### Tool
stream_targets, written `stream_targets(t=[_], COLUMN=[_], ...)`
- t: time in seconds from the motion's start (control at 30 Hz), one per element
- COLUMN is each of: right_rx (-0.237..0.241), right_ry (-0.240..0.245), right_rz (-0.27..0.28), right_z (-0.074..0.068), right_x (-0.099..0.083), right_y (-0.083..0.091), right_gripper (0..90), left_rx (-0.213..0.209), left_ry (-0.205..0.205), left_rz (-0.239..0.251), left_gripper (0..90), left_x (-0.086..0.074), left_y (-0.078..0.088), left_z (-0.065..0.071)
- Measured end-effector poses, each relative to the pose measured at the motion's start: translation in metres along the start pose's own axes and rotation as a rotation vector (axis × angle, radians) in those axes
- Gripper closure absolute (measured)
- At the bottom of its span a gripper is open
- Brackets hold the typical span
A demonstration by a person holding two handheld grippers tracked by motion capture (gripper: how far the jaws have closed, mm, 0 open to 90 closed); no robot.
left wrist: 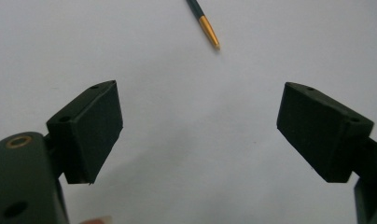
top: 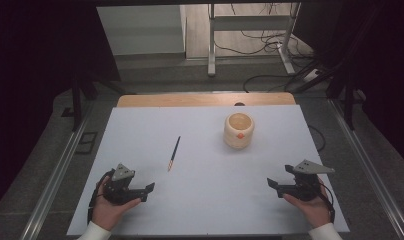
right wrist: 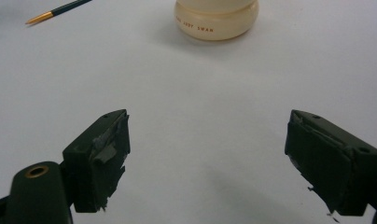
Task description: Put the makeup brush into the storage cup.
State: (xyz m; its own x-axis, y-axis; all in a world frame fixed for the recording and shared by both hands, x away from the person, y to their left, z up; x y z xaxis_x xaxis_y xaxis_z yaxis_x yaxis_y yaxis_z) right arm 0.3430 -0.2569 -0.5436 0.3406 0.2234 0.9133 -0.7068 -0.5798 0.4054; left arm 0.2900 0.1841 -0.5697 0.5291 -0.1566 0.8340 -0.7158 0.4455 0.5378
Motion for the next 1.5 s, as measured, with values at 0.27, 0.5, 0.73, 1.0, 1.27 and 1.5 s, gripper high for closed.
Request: stream_targets(t=[0.27, 0.5, 0.73, 1.0, 1.27, 1.5], right_rx=[-0.004, -0.003, -0.011, -0.030, -0.032, -0.034], right_ry=[0.002, 0.003, 0.006, 0.004, 0.006, 0.007], right_rz=[0.000, -0.008, -0.009, -0.008, -0.011, -0.013], right_z=[0.001, 0.002, 0.003, 0.005, 0.005, 0.004], right_x=[0.000, -0.003, -0.003, -0.003, -0.004, -0.005], right_y=[0.000, -0.001, -0.001, -0.001, -0.001, -0.001], right_gripper=[15.1, 15.3, 15.4, 15.3, 15.3, 15.2], left_rx=[0.001, 0.015, -0.012, -0.040, -0.052, -0.068], left_ry=[0.041, 0.061, 0.052, 0.040, 0.030, 0.031], left_rz=[-0.011, -0.031, -0.063, -0.077, -0.109, -0.122], left_gripper=[16.2, 16.9, 17.9, 18.0, 17.9, 18.0], left_x=[0.009, 0.020, 0.031, 0.047, 0.056, 0.062], left_y=[0.003, -0.001, -0.010, -0.022, -0.034, -0.045], left_z=[0.001, 0.000, 0.003, 0.010, 0.014, 0.018])
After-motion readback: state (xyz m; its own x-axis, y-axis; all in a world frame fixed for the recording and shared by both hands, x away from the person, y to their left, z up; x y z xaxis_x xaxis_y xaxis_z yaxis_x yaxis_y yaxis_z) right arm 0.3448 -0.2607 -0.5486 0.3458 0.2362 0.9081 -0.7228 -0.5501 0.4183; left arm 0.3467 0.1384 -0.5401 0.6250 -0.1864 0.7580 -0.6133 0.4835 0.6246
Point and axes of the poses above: each handheld gripper's, and its own axes: y roughly backward along the jaws, x roughly out of its top, z roughly to its right, the point moved 9 cm from there along -y, roughly forward along the jaws, and after that the axes turned 12 degrees about z, right-handed, at the moved point
